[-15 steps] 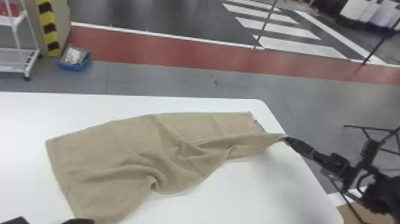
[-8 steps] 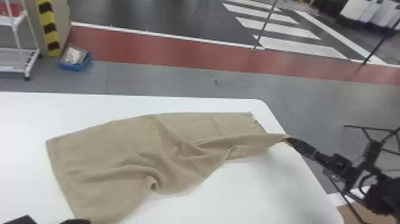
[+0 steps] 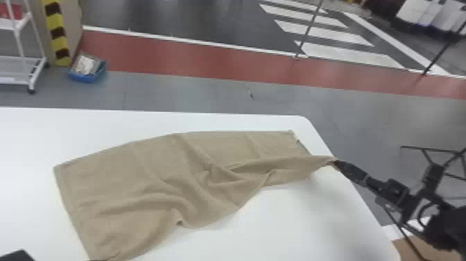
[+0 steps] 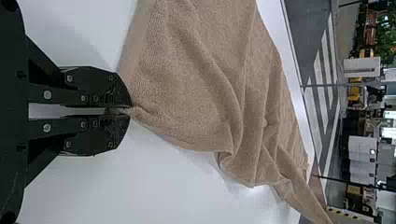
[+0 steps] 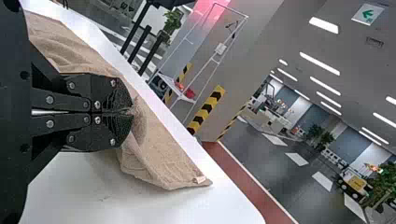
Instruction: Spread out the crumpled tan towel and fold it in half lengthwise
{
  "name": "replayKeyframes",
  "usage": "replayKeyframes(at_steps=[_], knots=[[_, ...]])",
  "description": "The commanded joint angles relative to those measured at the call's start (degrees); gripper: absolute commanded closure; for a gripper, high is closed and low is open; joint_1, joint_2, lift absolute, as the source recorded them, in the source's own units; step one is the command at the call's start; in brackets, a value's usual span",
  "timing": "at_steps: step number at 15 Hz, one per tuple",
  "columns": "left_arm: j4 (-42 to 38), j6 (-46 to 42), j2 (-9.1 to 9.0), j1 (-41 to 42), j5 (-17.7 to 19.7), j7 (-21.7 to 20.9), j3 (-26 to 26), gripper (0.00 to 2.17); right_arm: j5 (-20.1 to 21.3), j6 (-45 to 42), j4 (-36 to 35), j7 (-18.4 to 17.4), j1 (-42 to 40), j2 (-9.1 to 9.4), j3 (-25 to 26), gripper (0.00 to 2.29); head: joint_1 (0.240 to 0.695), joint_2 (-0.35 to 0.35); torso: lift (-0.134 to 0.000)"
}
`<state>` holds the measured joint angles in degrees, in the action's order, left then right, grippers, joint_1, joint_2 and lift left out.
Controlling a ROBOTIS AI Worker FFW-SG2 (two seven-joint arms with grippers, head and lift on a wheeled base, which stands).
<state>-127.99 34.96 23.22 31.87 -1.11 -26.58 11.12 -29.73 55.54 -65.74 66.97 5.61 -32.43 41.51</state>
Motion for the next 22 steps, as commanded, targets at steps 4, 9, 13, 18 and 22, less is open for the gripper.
replayKeyframes(at_steps=[4, 9, 13, 18, 22], knots=[[-3.05, 3.85, -0.63, -0.31, 3.84, -0.05, -5.85, 1.1, -0.85, 0.49, -0.79, 1.14, -0.08, -0.53, 0.15, 1.51, 0.695, -0.35, -0.124], [-9.12, 12.64, -0.72, -1.02, 8.23, -0.05, -14.11, 1.3, 0.29, 4.36, -2.99, 1.58, -0.69, -3.6, -0.2, 1.51, 0.695, -0.35, -0.124], [-9.73, 14.74, -0.8, -2.69, 10.52, 0.04, -17.18, 1.33, 7.85, 1.9, -6.42, 1.58, -2.36, -3.25, -1.52, 1.51, 0.695, -0.35, -0.124], [-10.26, 16.5, -1.16, -4.09, 11.92, 1.88, -19.91, 1.33, 14.27, -4.08, -10.2, 2.99, -3.94, -3.16, -2.4, 1.51, 0.695, -0.35, -0.124], [-10.43, 21.6, -2.39, -8.13, 13.51, 3.99, -21.31, 1.33, 14.0, -4.96, -10.37, 5.45, -2.01, -3.07, -2.66, 1.51, 0.695, -0.35, -0.124]])
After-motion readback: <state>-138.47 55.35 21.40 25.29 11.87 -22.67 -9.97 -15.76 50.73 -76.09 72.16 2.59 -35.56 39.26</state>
